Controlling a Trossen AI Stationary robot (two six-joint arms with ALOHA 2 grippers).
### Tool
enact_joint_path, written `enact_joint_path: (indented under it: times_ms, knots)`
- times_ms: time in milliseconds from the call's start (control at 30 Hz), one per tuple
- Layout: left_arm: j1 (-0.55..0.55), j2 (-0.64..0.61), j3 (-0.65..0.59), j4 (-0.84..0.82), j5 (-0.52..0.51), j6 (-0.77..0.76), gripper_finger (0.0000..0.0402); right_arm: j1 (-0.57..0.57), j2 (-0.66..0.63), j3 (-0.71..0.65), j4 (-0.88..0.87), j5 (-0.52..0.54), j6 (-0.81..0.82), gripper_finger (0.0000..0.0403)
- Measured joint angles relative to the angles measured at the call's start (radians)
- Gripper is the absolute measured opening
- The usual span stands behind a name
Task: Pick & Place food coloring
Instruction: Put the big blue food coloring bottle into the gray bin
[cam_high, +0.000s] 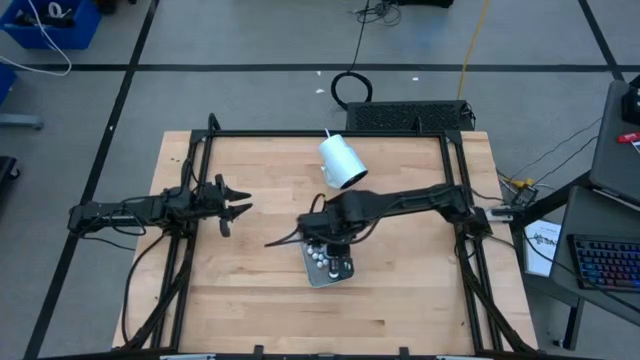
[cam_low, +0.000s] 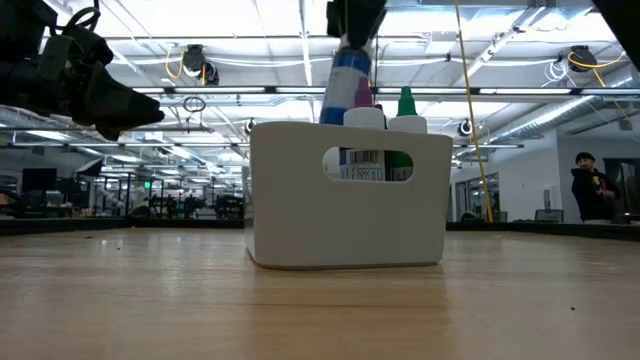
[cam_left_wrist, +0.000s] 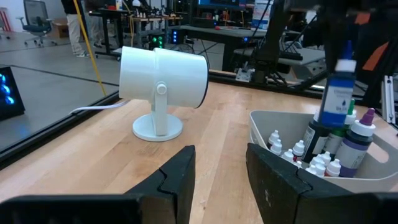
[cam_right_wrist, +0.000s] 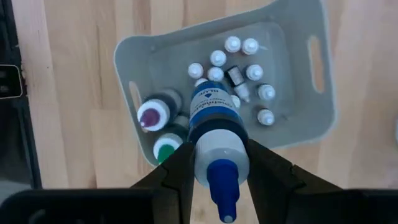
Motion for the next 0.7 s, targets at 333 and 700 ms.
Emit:
enact_joint_path:
  times_ms: [333, 700]
  knots:
    - [0.0, 0.0, 0.0, 0.0, 0.0, 0.0, 0.0148, 0.001, 0.036, 0.001, -0.001, -0.01, -0.031, 0.0106]
    - [0.0, 0.0, 0.0, 0.0, 0.0, 0.0, 0.0148, 0.004, 0.034, -0.013, 0.009, -0.012, -0.039, 0.0106]
